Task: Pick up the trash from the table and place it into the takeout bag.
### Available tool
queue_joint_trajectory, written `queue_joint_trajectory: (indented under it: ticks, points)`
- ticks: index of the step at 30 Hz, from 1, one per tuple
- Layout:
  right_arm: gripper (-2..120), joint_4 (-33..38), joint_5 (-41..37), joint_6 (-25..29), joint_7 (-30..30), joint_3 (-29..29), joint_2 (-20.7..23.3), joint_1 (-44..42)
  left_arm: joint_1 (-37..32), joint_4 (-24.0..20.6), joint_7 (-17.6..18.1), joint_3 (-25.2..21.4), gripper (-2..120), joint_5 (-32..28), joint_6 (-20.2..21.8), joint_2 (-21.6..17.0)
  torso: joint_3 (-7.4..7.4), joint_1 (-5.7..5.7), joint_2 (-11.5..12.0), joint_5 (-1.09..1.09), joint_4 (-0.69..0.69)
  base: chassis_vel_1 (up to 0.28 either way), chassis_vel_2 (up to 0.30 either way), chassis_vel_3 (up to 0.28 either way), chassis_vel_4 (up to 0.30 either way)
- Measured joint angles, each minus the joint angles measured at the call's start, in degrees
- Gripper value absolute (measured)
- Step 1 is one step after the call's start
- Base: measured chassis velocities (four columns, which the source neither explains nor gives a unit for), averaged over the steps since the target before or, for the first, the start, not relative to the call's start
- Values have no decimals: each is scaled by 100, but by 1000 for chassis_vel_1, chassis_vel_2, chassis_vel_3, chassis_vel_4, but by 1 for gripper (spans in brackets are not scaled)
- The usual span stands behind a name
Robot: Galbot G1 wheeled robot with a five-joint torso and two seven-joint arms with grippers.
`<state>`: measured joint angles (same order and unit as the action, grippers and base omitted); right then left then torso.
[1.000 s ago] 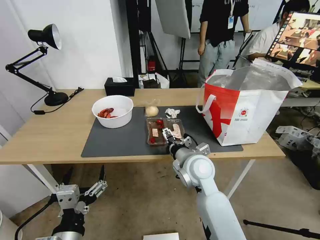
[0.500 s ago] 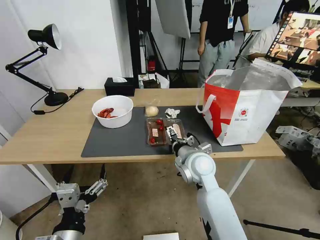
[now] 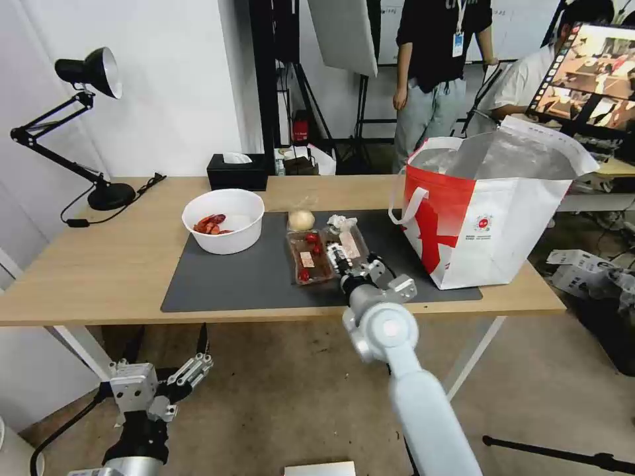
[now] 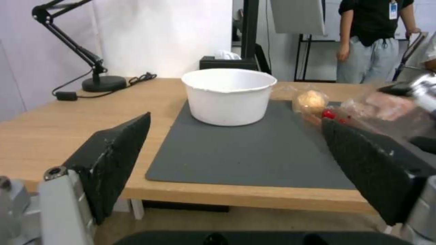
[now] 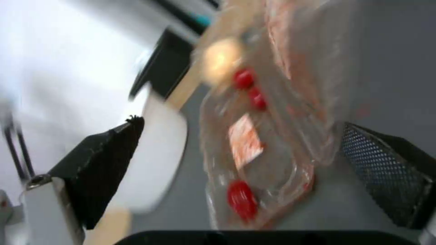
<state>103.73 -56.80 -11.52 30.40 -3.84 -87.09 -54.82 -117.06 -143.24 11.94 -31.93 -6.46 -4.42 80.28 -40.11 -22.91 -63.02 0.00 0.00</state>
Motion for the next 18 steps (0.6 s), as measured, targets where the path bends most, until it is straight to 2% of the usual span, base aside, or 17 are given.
queue_joint_trajectory:
  ticks: [2,3,6,8,11,14,15,17,18]
  points:
    - [100,-66,664,-106,-295,301,114,-1,10,0,0,-8,100,0,-17,26,0,0,0,0,0,0,0,0,0]
    - [100,-66,664,-106,-295,301,114,-1,10,0,0,-8,100,0,-17,26,0,0,0,0,0,0,0,0,0]
    - [100,-218,1734,-218,-832,574,288,-16,19,0,6,-76,100,-4,-84,48,0,0,0,0,0,0,0,0,0]
    - [100,-237,1923,-228,-956,623,377,-6,25,0,8,-94,100,-5,-93,63,0,0,0,0,0,0,0,0,0]
    - [100,-222,2034,-249,-1081,690,587,88,44,0,11,-105,100,-10,-96,98,0,0,0,1,0,0,0,0,0]
    - [100,-241,1851,-378,-1424,685,1169,554,119,0,16,-96,100,-88,-25,105,0,0,0,1,0,0,0,0,0]
    - [100,-241,1851,-378,-1424,685,1169,554,119,0,16,-96,100,-88,-25,105,0,0,0,1,0,0,0,0,0]
    - [97,-479,1683,-450,-1753,682,1521,982,198,0,20,-67,100,-232,102,62,0,0,0,1,-1,0,0,0,0]
    - [91,-712,1595,-475,-2000,721,1702,1316,262,0,20,-42,100,-368,203,30,0,0,0,1,-2,0,0,0,0]
